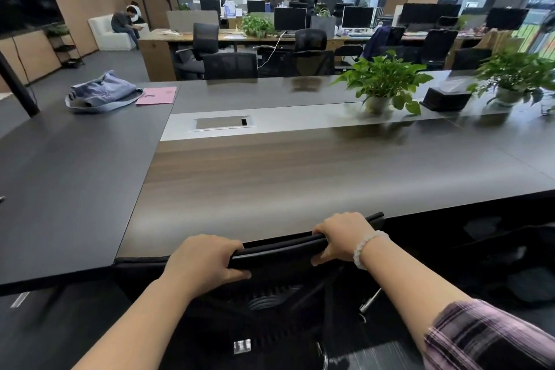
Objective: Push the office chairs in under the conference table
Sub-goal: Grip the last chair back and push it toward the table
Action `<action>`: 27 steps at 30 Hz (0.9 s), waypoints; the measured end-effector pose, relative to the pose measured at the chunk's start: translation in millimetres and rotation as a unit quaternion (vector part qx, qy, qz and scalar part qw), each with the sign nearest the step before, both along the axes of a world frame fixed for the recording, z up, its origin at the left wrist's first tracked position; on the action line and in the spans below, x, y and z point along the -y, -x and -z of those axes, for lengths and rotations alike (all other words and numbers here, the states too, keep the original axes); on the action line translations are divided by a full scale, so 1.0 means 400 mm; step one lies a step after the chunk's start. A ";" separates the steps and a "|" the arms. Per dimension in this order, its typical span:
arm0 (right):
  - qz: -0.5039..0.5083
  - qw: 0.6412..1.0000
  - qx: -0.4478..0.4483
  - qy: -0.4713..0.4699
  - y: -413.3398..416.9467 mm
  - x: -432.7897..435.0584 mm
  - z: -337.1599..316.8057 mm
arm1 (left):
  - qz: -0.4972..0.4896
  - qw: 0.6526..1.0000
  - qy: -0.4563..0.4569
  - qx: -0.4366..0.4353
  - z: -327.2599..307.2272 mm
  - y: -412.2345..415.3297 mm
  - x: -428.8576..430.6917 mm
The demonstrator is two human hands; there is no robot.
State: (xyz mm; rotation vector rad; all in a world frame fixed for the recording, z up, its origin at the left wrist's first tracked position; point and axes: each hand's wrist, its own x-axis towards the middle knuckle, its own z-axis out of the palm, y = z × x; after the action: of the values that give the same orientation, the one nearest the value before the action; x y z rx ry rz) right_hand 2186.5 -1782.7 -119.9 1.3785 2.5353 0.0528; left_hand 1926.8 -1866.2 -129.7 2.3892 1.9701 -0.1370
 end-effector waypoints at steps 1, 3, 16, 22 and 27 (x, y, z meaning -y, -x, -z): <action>0.001 1.000 -0.002 0.001 0.003 0.001 0.002 | -0.002 1.000 0.000 -0.003 0.001 0.005 0.001; 0.000 1.000 -0.005 0.001 0.002 0.007 0.007 | -0.004 1.000 -0.004 -0.002 0.008 0.004 0.006; 0.003 0.998 -0.040 0.043 -0.004 0.022 0.014 | -0.082 0.996 -0.024 0.027 0.007 -0.035 0.048; 0.020 0.985 -0.044 0.164 -0.005 0.005 -0.032 | -0.134 0.981 0.082 0.112 -0.043 -0.052 0.051; 0.064 0.932 -0.205 0.293 -0.006 0.023 -0.079 | -0.188 0.890 0.108 0.400 -0.050 -0.038 0.045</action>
State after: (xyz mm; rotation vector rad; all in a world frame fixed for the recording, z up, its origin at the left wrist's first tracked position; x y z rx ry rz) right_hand 2189.0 -1791.8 -88.2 1.3855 2.4306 -1.0279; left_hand 1942.1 -1884.1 -109.7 1.4957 1.7944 0.5254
